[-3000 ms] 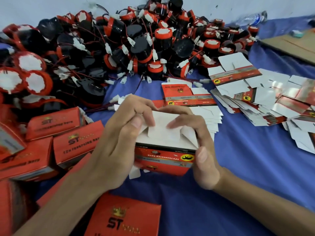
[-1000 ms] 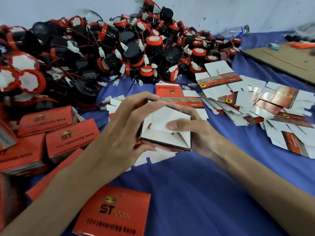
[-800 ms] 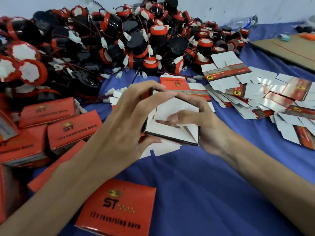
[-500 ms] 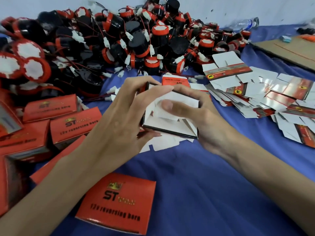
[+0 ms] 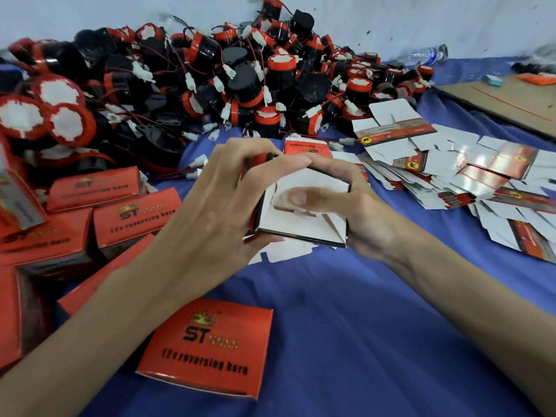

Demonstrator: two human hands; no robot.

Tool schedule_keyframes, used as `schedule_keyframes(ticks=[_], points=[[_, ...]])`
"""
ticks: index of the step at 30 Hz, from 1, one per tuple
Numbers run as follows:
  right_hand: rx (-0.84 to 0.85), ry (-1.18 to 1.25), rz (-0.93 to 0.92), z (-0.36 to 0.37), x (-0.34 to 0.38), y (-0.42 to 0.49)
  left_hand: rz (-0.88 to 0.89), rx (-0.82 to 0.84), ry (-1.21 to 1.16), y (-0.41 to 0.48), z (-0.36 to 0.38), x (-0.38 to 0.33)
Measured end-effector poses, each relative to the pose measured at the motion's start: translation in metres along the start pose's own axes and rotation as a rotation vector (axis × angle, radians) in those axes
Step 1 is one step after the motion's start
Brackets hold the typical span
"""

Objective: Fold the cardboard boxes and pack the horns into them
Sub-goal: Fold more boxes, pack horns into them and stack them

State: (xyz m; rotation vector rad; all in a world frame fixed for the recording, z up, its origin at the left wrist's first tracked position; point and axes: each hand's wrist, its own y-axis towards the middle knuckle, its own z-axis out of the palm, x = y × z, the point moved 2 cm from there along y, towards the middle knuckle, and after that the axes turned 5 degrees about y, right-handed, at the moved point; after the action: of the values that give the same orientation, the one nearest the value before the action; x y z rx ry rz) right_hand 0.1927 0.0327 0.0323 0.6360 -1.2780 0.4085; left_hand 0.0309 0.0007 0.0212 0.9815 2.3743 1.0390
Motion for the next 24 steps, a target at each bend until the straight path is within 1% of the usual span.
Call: schedule_keyframes(ticks=[3, 6, 9, 11, 12, 14, 15, 17, 18, 19, 21, 22, 23, 24], points=[[0.037, 0.047, 0.015, -0.001, -0.001, 0.001, -0.003, -0.011, -0.004, -0.001, -0.001, 0.001], [0.110, 0.069, 0.081, -0.003, 0.000, 0.002, -0.019, 0.000, -0.010, -0.001, -0.002, 0.002], [0.151, -0.017, 0.148, -0.009, 0.001, 0.001, -0.037, 0.045, -0.050, -0.002, -0.004, -0.002], [0.158, -0.078, 0.134, -0.009, 0.005, -0.001, -0.073, 0.081, -0.104, 0.000, -0.005, -0.002], [0.161, -0.097, 0.106, -0.007, 0.008, -0.002, -0.131, 0.080, -0.120, 0.003, -0.004, -0.003], [0.161, -0.129, 0.047, -0.004, 0.012, -0.003, -0.334, -0.019, -0.220, 0.010, -0.003, 0.001], [0.133, -0.142, 0.016, -0.002, 0.012, -0.003, -0.418, -0.060, -0.250, 0.009, -0.002, 0.004], [0.005, -0.117, -0.089, 0.002, 0.010, -0.002, -0.422, -0.048, -0.180, 0.004, -0.002, 0.006], [-0.075, -0.051, -0.142, 0.002, 0.009, -0.001, -0.438, -0.056, -0.230, -0.003, -0.002, 0.010], [-0.143, 0.047, -0.171, 0.003, 0.007, 0.001, -0.513, -0.063, -0.369, -0.004, -0.007, 0.013], [-0.234, 0.201, -0.163, 0.003, 0.004, 0.003, -0.721, -0.124, -0.768, -0.002, -0.006, 0.020], [-0.257, 0.239, -0.137, 0.003, 0.001, 0.004, -0.836, -0.123, -0.909, -0.003, -0.004, 0.025], [-0.267, 0.263, -0.111, 0.005, -0.003, 0.002, -0.888, -0.068, -0.966, -0.002, -0.002, 0.026], [-0.265, 0.281, -0.089, 0.007, -0.007, 0.000, -0.855, 0.014, -0.937, -0.001, -0.001, 0.023]])
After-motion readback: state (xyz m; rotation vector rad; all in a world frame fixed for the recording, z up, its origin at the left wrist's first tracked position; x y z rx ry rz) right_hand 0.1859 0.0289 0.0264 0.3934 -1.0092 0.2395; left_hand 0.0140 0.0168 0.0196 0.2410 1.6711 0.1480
